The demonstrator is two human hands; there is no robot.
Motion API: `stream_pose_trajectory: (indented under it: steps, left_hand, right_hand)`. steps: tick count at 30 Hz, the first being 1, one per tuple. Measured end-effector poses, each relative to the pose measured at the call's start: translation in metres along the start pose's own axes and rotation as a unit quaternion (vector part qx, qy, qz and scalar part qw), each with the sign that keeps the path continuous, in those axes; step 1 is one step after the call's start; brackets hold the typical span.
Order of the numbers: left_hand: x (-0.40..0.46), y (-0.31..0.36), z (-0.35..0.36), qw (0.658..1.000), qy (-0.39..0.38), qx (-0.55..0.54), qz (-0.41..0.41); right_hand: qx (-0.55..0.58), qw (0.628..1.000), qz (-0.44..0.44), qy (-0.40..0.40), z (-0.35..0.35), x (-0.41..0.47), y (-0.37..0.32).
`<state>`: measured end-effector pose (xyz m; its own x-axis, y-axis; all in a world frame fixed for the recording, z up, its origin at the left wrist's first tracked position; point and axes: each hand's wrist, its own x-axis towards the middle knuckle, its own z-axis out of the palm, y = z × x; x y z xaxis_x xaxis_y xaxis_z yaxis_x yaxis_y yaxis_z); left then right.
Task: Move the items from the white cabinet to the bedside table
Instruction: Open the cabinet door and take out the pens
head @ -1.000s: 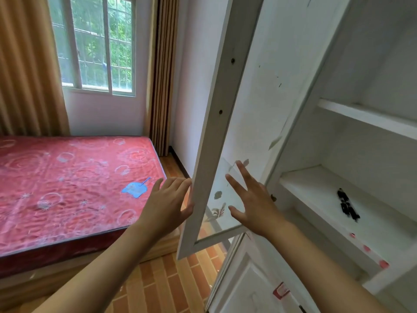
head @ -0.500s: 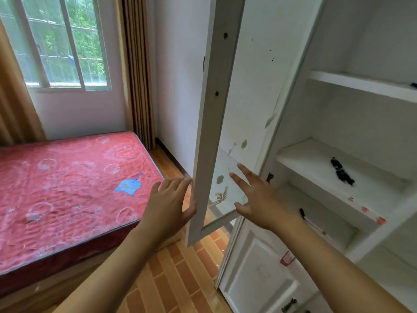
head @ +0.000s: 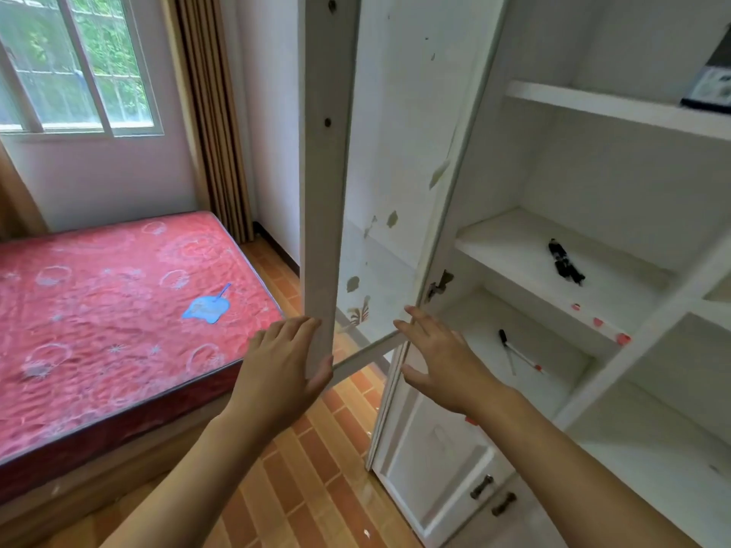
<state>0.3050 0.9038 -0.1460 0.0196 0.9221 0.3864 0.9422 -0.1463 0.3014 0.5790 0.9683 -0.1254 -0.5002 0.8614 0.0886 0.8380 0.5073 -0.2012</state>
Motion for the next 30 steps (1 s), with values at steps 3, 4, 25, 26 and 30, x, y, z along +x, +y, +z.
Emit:
stream_pose_trajectory:
  steps: [3,4,25,26,30]
  left_hand:
    - [-0.003,0.023,0.004,1.0,-0.002,-0.006,0.007]
    - [-0.004,0.032,0.006,1.0,-0.002,-0.008,0.01]
    - [0.027,0.176,0.087,0.989,-0.125,-0.007,0.078]
    - [0.033,0.176,0.095,0.988,-0.128,-0.01,0.084]
    - [0.063,0.174,0.126,0.981,-0.157,-0.008,0.115]
  right_hand:
    - [0.005,1.0,0.004,0.001,-0.005,-0.02,0.014]
    - [0.006,1.0,0.007,0.001,-0.006,-0.027,0.021]
    - [0.062,0.988,0.137,-0.027,0.004,-0.12,0.161]
    - [0.065,0.987,0.145,-0.027,0.005,-0.116,0.166]
    - [0.074,0.98,0.184,-0.029,0.015,-0.097,0.183]
